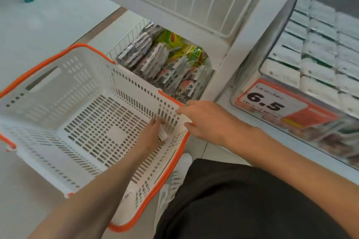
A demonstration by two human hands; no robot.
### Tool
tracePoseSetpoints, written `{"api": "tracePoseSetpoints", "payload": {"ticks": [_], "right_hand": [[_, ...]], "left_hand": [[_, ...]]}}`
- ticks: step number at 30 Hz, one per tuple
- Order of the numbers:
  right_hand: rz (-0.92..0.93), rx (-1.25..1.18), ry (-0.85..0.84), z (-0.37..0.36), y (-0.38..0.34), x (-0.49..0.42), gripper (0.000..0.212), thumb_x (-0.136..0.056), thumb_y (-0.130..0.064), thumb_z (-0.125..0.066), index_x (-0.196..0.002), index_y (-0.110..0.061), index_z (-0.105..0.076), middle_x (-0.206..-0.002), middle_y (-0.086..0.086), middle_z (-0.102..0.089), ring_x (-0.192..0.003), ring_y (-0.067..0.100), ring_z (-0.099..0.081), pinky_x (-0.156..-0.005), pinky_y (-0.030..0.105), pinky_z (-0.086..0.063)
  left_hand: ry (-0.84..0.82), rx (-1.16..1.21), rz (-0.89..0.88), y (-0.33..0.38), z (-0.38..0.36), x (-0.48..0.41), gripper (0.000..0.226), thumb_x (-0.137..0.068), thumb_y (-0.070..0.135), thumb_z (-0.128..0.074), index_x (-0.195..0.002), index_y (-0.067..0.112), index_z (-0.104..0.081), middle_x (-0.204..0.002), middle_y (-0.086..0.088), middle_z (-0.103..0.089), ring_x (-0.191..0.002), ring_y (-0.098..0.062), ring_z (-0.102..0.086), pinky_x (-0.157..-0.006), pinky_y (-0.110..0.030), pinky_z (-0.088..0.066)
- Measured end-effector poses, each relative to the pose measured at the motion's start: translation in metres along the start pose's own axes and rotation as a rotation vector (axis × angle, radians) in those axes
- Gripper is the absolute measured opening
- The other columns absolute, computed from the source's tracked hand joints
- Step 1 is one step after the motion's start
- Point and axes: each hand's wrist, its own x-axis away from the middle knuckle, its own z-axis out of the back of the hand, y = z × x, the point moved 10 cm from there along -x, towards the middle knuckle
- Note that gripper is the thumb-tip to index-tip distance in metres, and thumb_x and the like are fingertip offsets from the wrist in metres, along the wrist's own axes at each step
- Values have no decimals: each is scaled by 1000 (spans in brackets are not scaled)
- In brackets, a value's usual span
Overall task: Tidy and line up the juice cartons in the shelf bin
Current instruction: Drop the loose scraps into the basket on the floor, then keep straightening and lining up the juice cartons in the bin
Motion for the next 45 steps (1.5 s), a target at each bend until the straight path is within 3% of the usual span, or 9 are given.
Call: {"api": "tracePoseSetpoints", "payload": {"ticks": [4,8,14,19,21,26,32,40,45], "right_hand": [[-25,-93,68,14,1,4,40,-104,-19,-58,-144,-20,-58,-131,5,-63,-117,27,-64,-92,40,-55],[-38,-239,130,38,-5,18,45,-103,-21,-61,-148,-25,-56,-132,2,-63,-120,22,-60,-96,36,-49],[-37,-437,276,98,-14,75,39,-102,-24,-68,-140,-30,-63,-131,-5,-68,-118,13,-64,-102,40,-55],[-21,-624,457,156,11,156,29,-97,-16,-72,-124,-27,-75,-106,-6,-75,-89,5,-71,-88,28,-59],[-58,-624,522,174,43,193,24,-97,-16,-73,-118,-26,-78,-104,-7,-76,-86,1,-69,-84,24,-60],[-297,-548,613,184,143,277,19,-98,-12,-72,-110,-24,-80,-104,-5,-78,-87,8,-73,-87,32,-61],[-535,-135,510,164,194,319,23,-98,-17,-67,-116,-27,-76,-111,-3,-74,-104,19,-67,-95,40,-56],[-558,-31,483,151,208,325,18,-100,-26,-64,-116,-28,-72,-112,0,-72,-106,27,-66,-90,42,-56],[-561,-22,523,154,217,328,22,-101,-28,-63,-121,-31,-70,-114,0,-72,-104,28,-67,-86,40,-57]], "left_hand": [[-88,-33,-50,0,12,7,87,-73,33,-90,-145,29,-41,-143,-3,-49,-118,-24,-62,-95,-34,-53],[-85,-14,-121,19,61,23,62,-80,29,-88,-135,26,-59,-128,1,-63,-116,-20,-64,-98,-32,-50],[197,110,-218,114,220,71,25,-90,24,-81,-113,27,-70,-102,8,-74,-92,-10,-71,-87,-42,-61],[420,244,-499,249,339,135,19,-88,36,-76,-104,44,-72,-95,19,-75,-84,2,-72,-78,-16,-58],[457,255,-597,307,354,158,16,-90,42,-74,-104,47,-70,-97,24,-73,-85,3,-71,-76,-18,-58],[330,129,-786,432,315,171,19,-88,63,-66,-102,50,-67,-96,32,-70,-84,8,-68,-64,-15,-54],[17,-90,-761,504,228,111,14,-92,30,-76,-101,41,-72,-90,22,-73,-88,5,-69,-78,-24,-55],[92,-147,-762,560,183,39,32,-96,17,-74,-126,26,-72,-121,7,-73,-102,-7,-65,-95,-28,-51],[78,-310,-820,576,174,24,27,-93,20,-78,-119,26,-75,-105,11,-59,-99,-17,-58,-86,-31,-42]]}}
